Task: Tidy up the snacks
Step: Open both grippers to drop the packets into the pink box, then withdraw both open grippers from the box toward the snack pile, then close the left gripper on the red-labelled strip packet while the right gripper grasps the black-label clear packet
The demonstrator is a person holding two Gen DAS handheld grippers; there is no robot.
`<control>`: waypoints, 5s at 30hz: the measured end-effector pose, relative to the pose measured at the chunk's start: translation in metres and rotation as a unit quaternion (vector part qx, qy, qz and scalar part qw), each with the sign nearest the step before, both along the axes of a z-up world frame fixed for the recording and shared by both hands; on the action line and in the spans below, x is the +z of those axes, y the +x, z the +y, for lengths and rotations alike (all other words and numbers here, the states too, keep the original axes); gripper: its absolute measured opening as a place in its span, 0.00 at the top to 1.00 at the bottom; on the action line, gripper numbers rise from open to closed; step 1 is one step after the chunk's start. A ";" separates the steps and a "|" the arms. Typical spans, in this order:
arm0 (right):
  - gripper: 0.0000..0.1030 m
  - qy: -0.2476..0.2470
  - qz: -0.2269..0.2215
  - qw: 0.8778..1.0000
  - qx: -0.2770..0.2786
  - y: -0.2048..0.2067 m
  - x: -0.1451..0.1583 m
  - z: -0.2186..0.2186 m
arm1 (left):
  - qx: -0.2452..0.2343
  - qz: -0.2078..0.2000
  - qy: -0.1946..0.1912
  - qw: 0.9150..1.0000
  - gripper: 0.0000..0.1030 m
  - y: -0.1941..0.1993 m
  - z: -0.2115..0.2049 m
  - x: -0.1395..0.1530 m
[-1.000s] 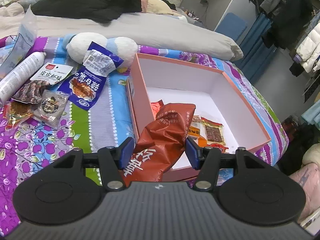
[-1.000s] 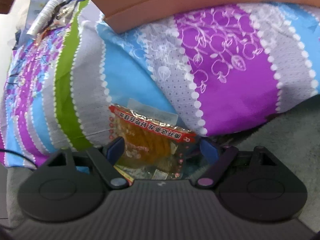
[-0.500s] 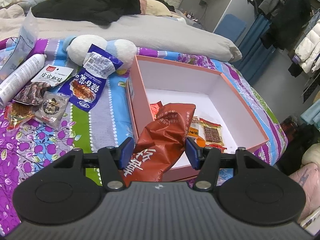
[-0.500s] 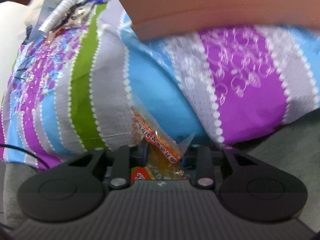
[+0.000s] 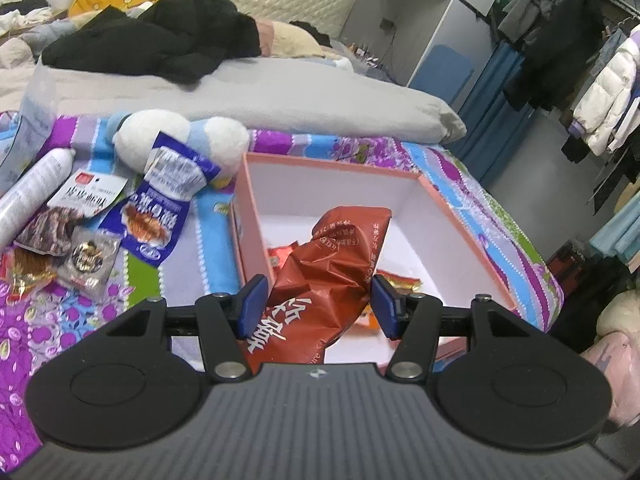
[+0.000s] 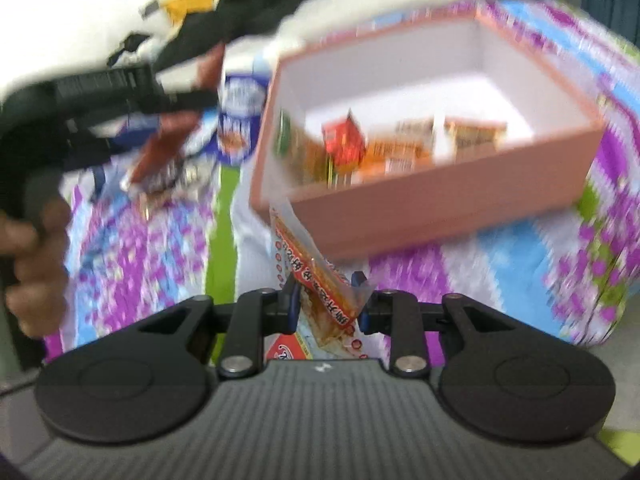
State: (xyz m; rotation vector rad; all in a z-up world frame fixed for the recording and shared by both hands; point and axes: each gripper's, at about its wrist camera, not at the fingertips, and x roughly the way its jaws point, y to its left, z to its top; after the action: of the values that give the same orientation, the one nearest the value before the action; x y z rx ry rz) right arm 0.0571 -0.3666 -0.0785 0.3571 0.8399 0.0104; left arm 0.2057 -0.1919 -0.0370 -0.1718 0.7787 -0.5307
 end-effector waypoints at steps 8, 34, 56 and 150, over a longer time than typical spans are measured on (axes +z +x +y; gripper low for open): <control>0.71 -0.036 -0.085 0.995 -0.037 0.024 0.052 -0.024 | -0.019 -0.026 0.003 0.999 0.40 0.014 -0.018 0.023; 0.52 -0.086 -0.009 0.993 -0.076 0.158 -0.038 -0.075 | -0.047 0.015 0.092 0.995 0.40 0.103 -0.086 -0.026; 0.27 -0.076 -0.137 0.985 -0.070 0.074 0.035 -0.017 | -0.013 -0.074 0.069 0.995 0.20 0.005 -0.003 0.045; 0.18 -0.067 -0.088 0.978 0.177 0.266 -0.147 0.223 | 0.148 0.060 0.040 0.986 0.11 0.160 0.285 -0.192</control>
State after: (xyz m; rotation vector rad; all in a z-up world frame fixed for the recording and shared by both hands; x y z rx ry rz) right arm 0.3234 -0.1433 -0.2259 0.0749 0.7159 0.3116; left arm 0.3656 0.0929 -0.2293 -0.2415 0.8724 -0.2086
